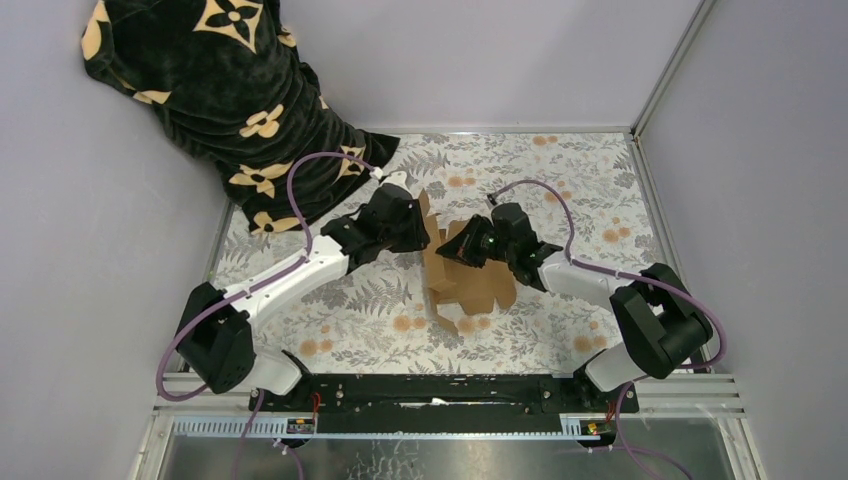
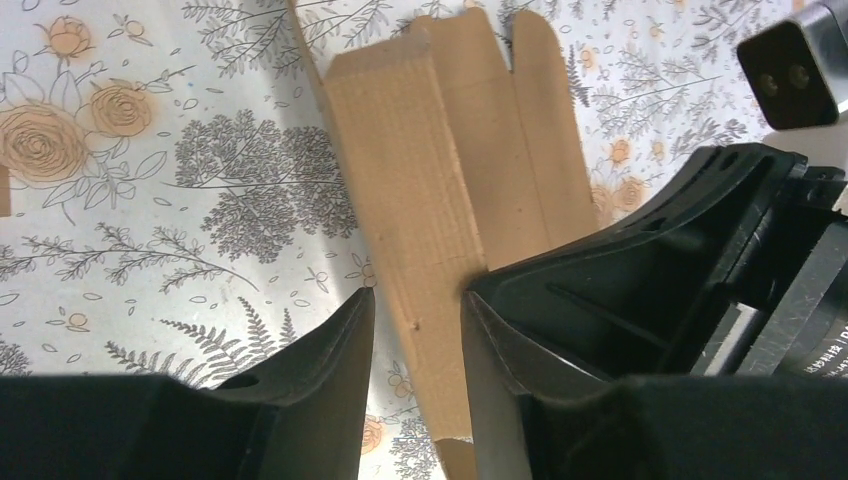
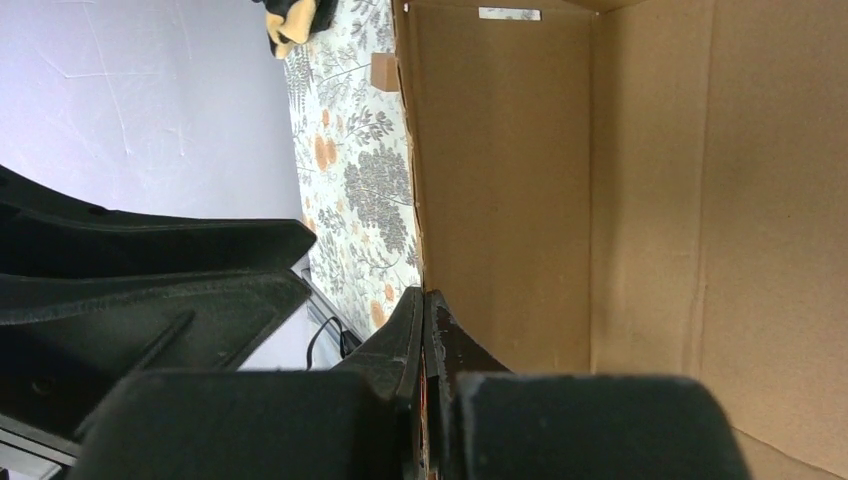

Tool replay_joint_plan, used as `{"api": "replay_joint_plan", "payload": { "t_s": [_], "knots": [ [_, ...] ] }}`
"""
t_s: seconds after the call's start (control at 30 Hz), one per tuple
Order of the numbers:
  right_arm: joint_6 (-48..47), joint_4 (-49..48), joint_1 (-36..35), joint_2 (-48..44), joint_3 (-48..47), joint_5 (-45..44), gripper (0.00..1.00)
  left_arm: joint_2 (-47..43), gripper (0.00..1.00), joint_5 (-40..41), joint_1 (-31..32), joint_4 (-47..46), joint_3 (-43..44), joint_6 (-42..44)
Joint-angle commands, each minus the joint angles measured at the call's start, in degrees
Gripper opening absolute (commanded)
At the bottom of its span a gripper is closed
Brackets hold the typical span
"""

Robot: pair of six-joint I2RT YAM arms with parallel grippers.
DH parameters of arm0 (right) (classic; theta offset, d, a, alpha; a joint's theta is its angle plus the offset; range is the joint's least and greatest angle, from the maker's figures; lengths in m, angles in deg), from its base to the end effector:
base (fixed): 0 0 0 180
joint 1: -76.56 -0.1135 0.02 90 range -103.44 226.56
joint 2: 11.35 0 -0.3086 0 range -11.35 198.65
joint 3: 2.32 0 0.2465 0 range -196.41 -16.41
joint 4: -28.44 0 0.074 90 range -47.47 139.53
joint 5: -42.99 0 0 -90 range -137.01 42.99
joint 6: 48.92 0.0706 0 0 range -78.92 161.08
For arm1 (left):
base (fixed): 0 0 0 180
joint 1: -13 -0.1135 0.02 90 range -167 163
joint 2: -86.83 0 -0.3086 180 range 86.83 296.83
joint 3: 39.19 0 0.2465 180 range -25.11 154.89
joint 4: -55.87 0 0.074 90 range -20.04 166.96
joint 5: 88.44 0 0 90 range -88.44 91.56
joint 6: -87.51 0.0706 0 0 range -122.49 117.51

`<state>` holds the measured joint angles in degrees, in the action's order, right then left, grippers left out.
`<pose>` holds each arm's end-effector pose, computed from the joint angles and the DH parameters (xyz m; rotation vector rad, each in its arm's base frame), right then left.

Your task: Fold the paper box

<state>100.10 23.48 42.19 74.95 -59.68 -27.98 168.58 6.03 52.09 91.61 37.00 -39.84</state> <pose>0.2713 0.2134 0.2450 0.2389 2.2319 1.3115 0.2592 -0.2035 0.2997 -0.0059 2.3634 -0.5892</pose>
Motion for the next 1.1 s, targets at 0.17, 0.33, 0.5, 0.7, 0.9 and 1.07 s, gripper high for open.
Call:
{"api": "replay_joint_plan", "payload": {
  "t_s": [0.17,0.33,0.5,0.7,0.9,1.07],
  "knots": [
    [6.5,-15.6,1.2,0.3,7.8,0.0,0.0,4.2,0.44,4.4,0.8,-0.6,0.8,2.3],
    [10.8,-24.6,2.2,1.0,12.0,1.5,0.0,6.8,0.44,5.2,1.7,-0.3,2.2,2.8],
    [15.1,-32.4,3.6,2.7,14.8,2.8,0.0,8.3,0.44,6.1,2.3,0.4,4.1,3.2],
    [24.2,-48.3,5.2,8.8,17.6,4.6,0.0,9.8,0.44,9.2,2.3,3.0,9.2,6.0],
    [30.4,-61.6,5.3,16.4,19.5,4.7,0.0,13.7,0.44,9.1,2.3,3.1,12.5,7.4],
    [32.0,-66.5,5.3,19.1,21.2,3.9,0.0,15.9,0.44,9.1,2.3,1.7,11.2,7.7]
  ]
}}
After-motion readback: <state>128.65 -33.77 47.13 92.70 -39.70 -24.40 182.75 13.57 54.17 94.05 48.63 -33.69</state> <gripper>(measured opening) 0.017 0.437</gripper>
